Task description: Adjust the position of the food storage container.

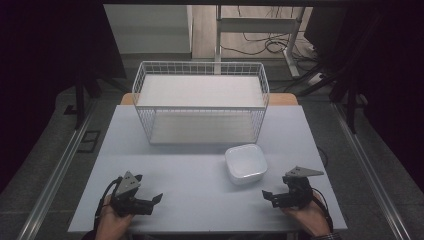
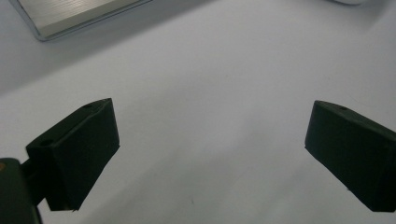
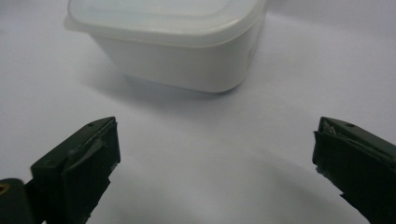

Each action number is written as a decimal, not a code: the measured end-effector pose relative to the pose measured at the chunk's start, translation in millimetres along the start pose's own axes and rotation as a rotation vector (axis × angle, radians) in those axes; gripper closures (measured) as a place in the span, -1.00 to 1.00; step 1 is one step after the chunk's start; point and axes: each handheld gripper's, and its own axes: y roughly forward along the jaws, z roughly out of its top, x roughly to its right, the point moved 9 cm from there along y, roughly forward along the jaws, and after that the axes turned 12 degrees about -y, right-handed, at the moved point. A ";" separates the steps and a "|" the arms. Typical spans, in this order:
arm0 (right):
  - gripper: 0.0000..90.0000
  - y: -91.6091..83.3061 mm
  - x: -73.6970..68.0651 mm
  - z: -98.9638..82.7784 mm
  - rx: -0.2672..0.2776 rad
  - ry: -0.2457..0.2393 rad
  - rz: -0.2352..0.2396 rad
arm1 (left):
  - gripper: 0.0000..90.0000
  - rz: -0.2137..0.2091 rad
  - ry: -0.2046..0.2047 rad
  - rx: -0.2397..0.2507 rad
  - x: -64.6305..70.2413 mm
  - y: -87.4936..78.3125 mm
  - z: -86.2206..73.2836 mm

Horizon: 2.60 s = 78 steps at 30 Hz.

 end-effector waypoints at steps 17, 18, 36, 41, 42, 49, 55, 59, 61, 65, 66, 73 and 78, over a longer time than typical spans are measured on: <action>0.81 -5.4 44.6 40.0 0.045 0.000 -0.095 | -0.96 -0.054 -0.035 -0.004 3.3 -1.2 -0.8; 0.88 -4.0 46.9 42.6 0.045 0.001 -0.103 | -0.96 -0.054 -0.034 -0.003 3.1 -1.2 -0.7; 0.98 62.9 68.6 86.1 0.006 -0.085 -0.067 | -0.95 -0.069 -0.045 -0.014 3.4 -0.1 -2.1; 0.98 63.7 63.3 81.2 -0.003 -0.082 -0.029 | -0.95 -0.069 -0.041 -0.018 3.9 0.4 -2.6; 0.98 63.1 60.2 80.6 -0.002 -0.077 -0.016 | -0.95 -0.069 -0.039 -0.020 4.0 0.4 -2.7; 0.98 63.3 34.4 78.5 -0.006 -0.094 0.051 | -0.94 -0.071 -0.039 -0.023 4.5 0.5 -3.1; 0.98 64.7 9.4 74.7 -0.021 -0.105 0.108 | -0.94 -0.073 -0.038 -0.023 4.9 0.0 -3.0; 0.98 64.9 -7.3 69.9 -0.038 -0.112 0.142 | -0.94 -0.073 -0.039 -0.023 4.9 -0.1 -3.0; 0.98 64.7 -15.1 67.7 -0.045 -0.127 0.159 | -0.94 -0.072 -0.039 -0.026 4.8 0.2 -3.4; 0.98 63.1 -33.7 67.8 -0.041 -0.144 0.188 | -0.94 -0.072 -0.039 -0.026 5.0 0.0 -3.3; 0.98 63.1 -33.7 67.8 -0.041 -0.144 0.188 | -0.94 -0.072 -0.039 -0.026 5.0 0.0 -3.3; 0.98 65.8 -57.7 70.0 -0.040 -0.180 0.219 | -0.93 -0.072 -0.038 -0.028 5.0 0.2 -3.5; 0.98 69.4 -66.5 71.8 -0.048 -0.235 0.192 | -0.93 -0.068 -0.038 -0.032 5.0 0.2 -3.9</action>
